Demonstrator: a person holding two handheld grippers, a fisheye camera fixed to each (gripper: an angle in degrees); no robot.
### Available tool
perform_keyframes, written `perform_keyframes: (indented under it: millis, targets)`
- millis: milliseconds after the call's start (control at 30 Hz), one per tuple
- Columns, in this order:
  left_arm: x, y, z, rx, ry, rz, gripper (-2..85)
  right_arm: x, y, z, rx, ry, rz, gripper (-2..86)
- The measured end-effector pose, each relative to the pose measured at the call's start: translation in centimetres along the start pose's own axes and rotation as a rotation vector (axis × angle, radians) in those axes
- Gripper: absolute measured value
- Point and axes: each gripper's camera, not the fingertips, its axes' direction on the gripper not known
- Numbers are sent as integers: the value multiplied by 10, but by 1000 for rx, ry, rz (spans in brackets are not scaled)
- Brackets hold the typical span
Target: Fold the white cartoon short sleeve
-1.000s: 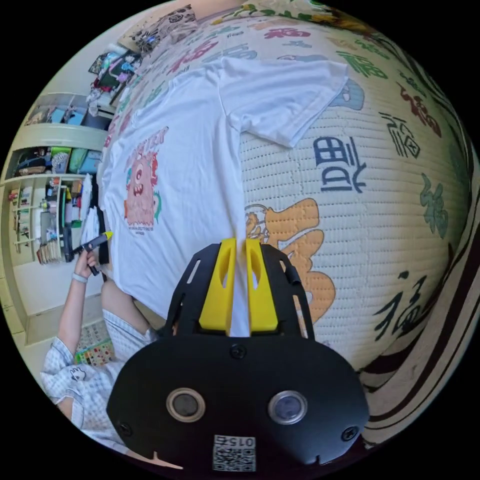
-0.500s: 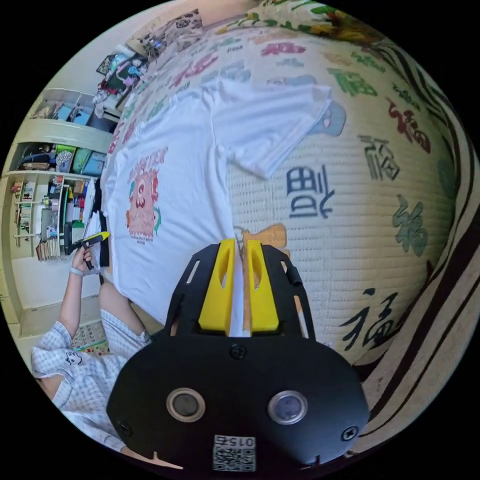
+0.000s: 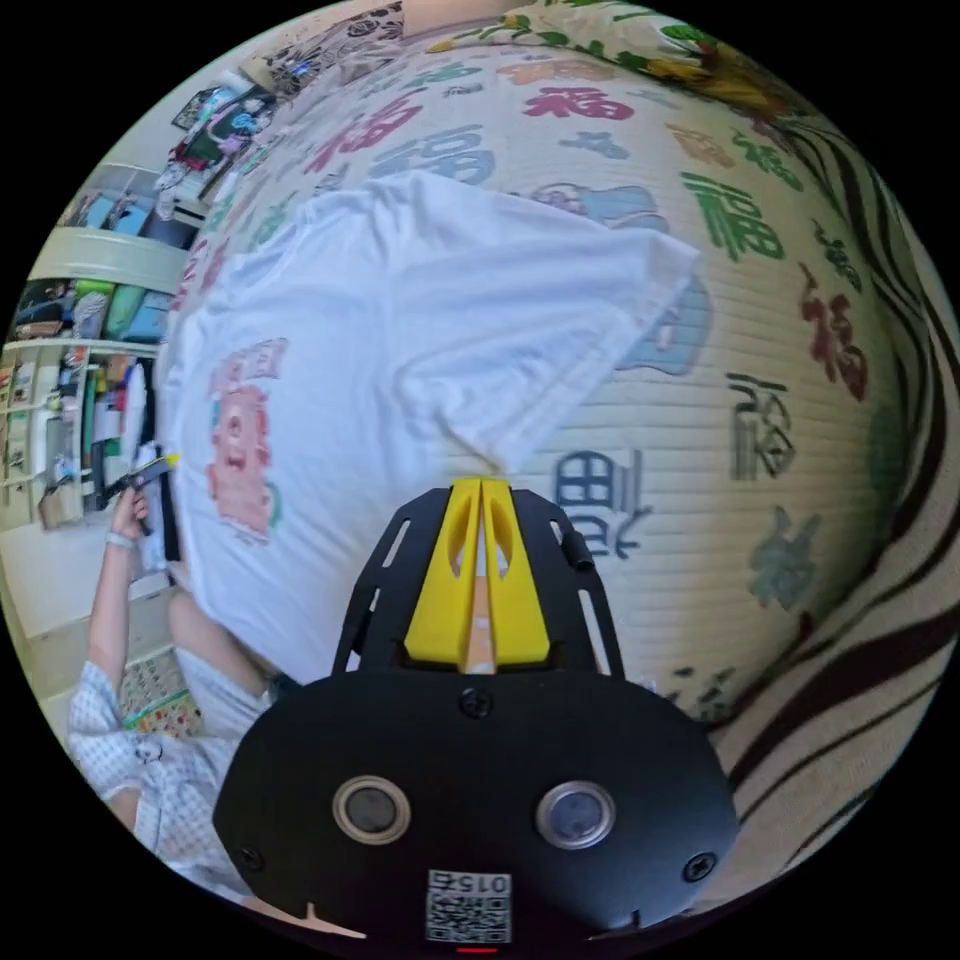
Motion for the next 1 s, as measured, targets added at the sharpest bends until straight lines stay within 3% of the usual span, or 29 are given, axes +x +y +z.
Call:
perform_keyframes:
  millis: [233,333,533,667,1000]
  targets:
    - [19,20,17,32,30,11,66,22,44,-9,139,-248,32,24]
    - [41,59,12,14,-76,87,80,11,84,-9,105,-247,-61,70]
    - [84,140,52,-155,-26,143,81,2,166,16,-9,-233,-116,78]
    - [104,149,93,-215,42,109,85,-7,187,39,-75,-227,-125,80]
    - [147,147,149,-175,-104,78,10,-17,208,50,-23,-119,-112,3]
